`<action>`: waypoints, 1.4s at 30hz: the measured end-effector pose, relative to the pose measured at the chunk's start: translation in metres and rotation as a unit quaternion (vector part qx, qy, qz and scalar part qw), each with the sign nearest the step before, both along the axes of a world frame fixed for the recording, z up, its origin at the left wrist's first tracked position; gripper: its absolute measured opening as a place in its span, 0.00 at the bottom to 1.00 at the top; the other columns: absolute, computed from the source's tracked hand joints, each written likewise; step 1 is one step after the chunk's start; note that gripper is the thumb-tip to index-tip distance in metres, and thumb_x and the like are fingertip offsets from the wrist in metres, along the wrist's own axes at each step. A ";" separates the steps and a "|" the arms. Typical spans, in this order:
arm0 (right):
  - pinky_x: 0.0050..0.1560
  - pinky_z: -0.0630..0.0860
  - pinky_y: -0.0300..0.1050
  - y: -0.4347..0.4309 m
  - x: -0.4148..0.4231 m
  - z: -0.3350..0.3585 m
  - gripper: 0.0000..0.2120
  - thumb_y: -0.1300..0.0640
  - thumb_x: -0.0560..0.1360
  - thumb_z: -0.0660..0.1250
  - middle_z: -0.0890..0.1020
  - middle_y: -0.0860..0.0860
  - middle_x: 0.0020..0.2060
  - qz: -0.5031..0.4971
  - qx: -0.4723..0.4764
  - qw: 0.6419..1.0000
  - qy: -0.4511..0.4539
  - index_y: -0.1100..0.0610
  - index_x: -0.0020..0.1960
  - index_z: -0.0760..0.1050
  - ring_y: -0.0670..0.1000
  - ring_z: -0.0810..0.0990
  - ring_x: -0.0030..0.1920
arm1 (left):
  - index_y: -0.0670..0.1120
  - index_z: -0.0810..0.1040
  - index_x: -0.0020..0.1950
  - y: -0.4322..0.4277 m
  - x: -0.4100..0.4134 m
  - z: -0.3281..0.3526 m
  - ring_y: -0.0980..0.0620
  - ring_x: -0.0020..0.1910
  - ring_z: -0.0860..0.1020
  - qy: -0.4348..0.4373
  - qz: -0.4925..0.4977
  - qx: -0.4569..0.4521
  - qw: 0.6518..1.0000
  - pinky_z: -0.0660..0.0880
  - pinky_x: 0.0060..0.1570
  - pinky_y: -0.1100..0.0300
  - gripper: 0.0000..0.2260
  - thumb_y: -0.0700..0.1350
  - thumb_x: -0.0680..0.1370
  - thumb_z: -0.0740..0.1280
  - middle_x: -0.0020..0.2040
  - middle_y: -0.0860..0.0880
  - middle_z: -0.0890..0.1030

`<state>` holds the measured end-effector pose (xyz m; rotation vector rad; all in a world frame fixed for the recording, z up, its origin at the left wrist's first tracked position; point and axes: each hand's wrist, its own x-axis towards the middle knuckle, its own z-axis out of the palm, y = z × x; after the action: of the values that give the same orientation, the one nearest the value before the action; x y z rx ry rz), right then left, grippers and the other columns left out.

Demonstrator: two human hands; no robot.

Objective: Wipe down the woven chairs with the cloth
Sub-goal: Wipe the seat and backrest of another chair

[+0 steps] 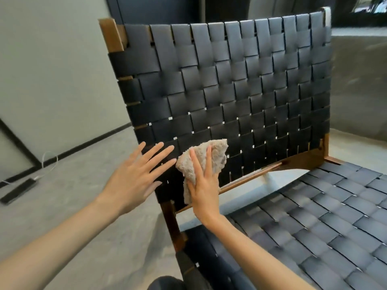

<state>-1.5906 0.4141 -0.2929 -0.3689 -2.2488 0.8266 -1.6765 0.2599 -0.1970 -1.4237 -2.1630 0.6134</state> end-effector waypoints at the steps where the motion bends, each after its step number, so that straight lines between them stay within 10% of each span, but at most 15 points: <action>1: 0.73 0.52 0.62 -0.008 0.001 -0.003 0.33 0.46 0.80 0.57 0.35 0.43 0.76 0.011 0.024 1.000 0.000 0.35 0.75 0.39 0.56 0.41 0.77 | 0.55 0.33 0.75 -0.008 -0.002 0.004 0.45 0.73 0.30 -0.008 -0.010 0.013 1.000 0.29 0.69 0.45 0.29 0.57 0.81 0.48 0.75 0.48 0.31; 13: 0.73 0.50 0.67 -0.023 -0.010 -0.008 0.30 0.40 0.76 0.51 0.35 0.37 0.75 -0.009 0.000 0.999 -0.052 0.31 0.74 0.41 0.53 0.40 0.77 | 0.47 0.60 0.76 -0.025 -0.036 -0.002 0.46 0.74 0.55 -0.023 -0.126 0.079 0.989 0.56 0.70 0.47 0.38 0.44 0.70 0.75 0.76 0.47 0.57; 23: 0.72 0.42 0.30 -0.059 -0.015 -0.003 0.27 0.47 0.82 0.54 0.45 0.39 0.77 -0.072 -0.133 0.989 0.003 0.36 0.75 0.45 0.39 0.42 0.76 | 0.46 0.72 0.69 -0.020 -0.078 -0.012 0.44 0.69 0.68 -0.075 -0.318 0.160 0.931 0.61 0.66 0.45 0.34 0.40 0.65 0.78 0.70 0.45 0.71; 32: 0.70 0.41 0.26 -0.071 -0.018 0.020 0.27 0.54 0.82 0.54 0.45 0.44 0.77 -0.132 -0.128 0.979 -0.087 0.43 0.75 0.44 0.38 0.40 0.75 | 0.48 0.73 0.68 -0.011 -0.099 -0.025 0.45 0.69 0.69 -0.079 -0.400 0.181 0.895 0.62 0.67 0.46 0.29 0.44 0.69 0.76 0.69 0.45 0.72; 38: 0.71 0.60 0.37 -0.089 -0.005 0.020 0.22 0.53 0.83 0.54 0.65 0.48 0.73 -0.139 -0.170 0.968 -0.124 0.51 0.76 0.57 0.44 0.63 0.72 | 0.44 0.74 0.67 -0.011 -0.097 -0.030 0.44 0.70 0.68 -0.096 -0.413 0.205 0.882 0.61 0.68 0.43 0.20 0.51 0.77 0.64 0.69 0.44 0.72; 42: 0.48 0.65 0.22 -0.102 0.021 0.025 0.11 0.56 0.81 0.59 0.76 0.43 0.55 -0.163 -0.190 0.954 -0.167 0.44 0.62 0.68 0.43 0.73 0.54 | 0.43 0.76 0.66 -0.018 -0.088 -0.026 0.44 0.70 0.68 -0.151 -0.394 0.218 0.880 0.61 0.68 0.43 0.20 0.46 0.74 0.71 0.68 0.44 0.74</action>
<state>-1.5693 0.3119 -0.2683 -1.1038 -2.2275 1.0770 -1.7646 0.2416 -0.2227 -1.9997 -1.5312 -0.3939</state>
